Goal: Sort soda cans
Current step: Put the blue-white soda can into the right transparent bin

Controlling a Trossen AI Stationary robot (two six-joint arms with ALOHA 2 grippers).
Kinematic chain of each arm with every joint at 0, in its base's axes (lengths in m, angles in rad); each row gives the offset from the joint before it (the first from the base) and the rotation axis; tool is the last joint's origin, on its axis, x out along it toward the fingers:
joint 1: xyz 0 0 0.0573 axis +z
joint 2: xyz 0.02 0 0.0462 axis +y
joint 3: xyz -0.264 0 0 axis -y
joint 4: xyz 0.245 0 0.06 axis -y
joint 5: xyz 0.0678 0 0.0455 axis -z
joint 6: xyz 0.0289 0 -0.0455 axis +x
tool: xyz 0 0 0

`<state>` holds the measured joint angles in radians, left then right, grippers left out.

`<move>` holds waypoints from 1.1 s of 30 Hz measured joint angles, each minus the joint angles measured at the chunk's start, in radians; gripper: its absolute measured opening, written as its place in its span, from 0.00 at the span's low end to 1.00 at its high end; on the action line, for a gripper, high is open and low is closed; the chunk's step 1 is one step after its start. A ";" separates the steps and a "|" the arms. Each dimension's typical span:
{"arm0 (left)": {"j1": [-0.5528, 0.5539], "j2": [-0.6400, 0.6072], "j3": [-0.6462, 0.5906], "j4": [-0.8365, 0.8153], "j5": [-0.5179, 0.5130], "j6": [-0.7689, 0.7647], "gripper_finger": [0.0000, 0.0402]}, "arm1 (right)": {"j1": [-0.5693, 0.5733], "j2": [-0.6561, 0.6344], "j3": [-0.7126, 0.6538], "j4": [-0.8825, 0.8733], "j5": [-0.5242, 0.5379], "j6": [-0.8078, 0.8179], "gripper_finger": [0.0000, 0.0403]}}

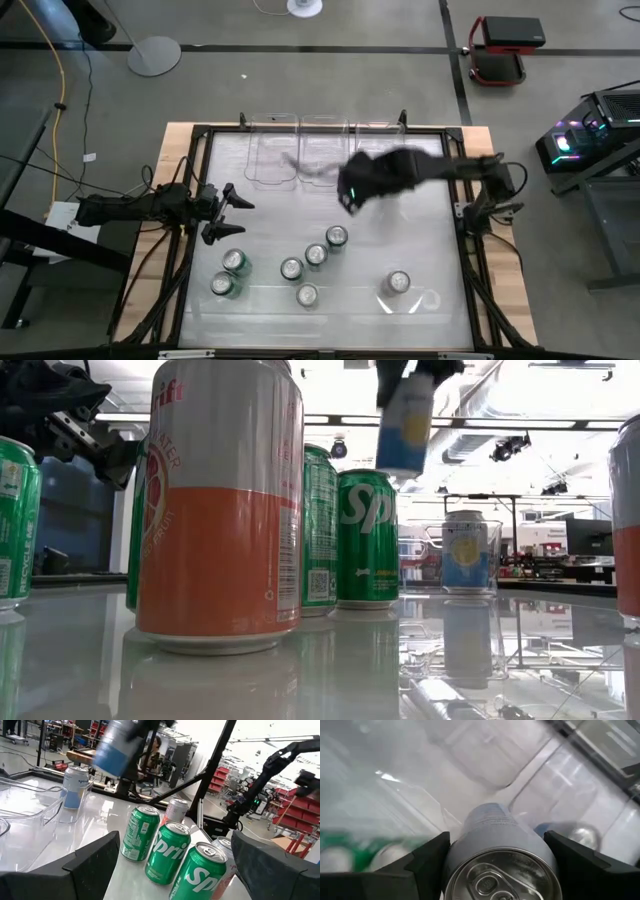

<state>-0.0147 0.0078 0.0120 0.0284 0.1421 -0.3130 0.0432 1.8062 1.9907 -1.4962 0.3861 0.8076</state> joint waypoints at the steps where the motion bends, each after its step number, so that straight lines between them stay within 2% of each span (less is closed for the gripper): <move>1: 0.000 0.000 0.000 0.000 0.000 0.000 0.90 | -0.043 0.001 0.000 0.003 -0.014 -0.027 0.70; 7: 0.000 0.000 0.000 0.000 0.000 -0.010 0.90 | -0.256 0.003 0.000 0.002 -0.064 -0.123 0.70; 12: 0.000 0.000 0.000 0.000 0.000 -0.026 0.90 | -0.355 0.003 -0.048 0.017 -0.155 -0.157 0.70; 17: 0.000 0.000 0.000 0.000 0.000 -0.026 0.90 | -0.370 0.003 -0.124 0.044 -0.144 -0.188 0.70; 33: 0.000 0.000 0.000 0.000 0.000 -0.026 0.90 | -0.391 0.004 -0.393 0.254 -0.249 -0.240 0.70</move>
<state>-0.0147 0.0078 0.0120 0.0284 0.1421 -0.3385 -0.3477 1.8099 1.5972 -1.2419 0.1367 0.5674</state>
